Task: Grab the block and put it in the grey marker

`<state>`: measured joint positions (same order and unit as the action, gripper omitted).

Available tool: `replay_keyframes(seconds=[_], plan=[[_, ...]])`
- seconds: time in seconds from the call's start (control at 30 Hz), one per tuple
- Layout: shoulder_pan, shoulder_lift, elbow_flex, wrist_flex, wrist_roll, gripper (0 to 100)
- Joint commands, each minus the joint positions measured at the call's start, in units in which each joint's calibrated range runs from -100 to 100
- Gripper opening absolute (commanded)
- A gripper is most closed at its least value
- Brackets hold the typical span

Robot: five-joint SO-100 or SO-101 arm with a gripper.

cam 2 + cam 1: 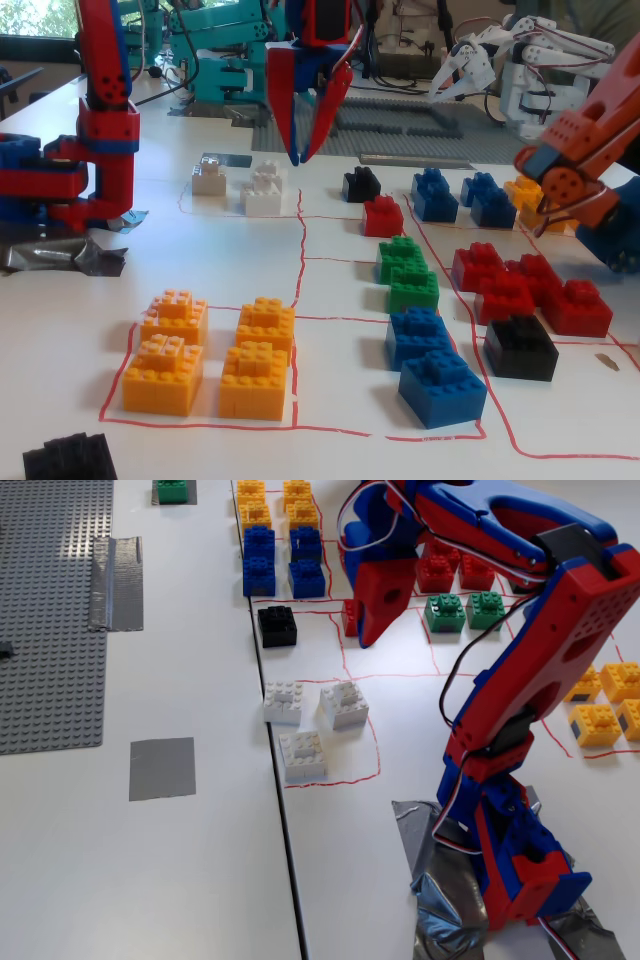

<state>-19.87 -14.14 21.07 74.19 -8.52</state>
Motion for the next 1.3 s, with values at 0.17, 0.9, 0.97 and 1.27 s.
replay_keyframes(seconds=[0.17, 0.9, 0.97, 1.27], plan=[[-7.51, 5.23, -14.62, 1.96, -3.66, 23], [-0.94, 18.02, -31.34, 4.88, -2.78, 24], [-0.15, 19.09, -32.43, 4.79, -2.34, 24], [-0.45, 21.16, -31.7, 3.01, -1.42, 25]])
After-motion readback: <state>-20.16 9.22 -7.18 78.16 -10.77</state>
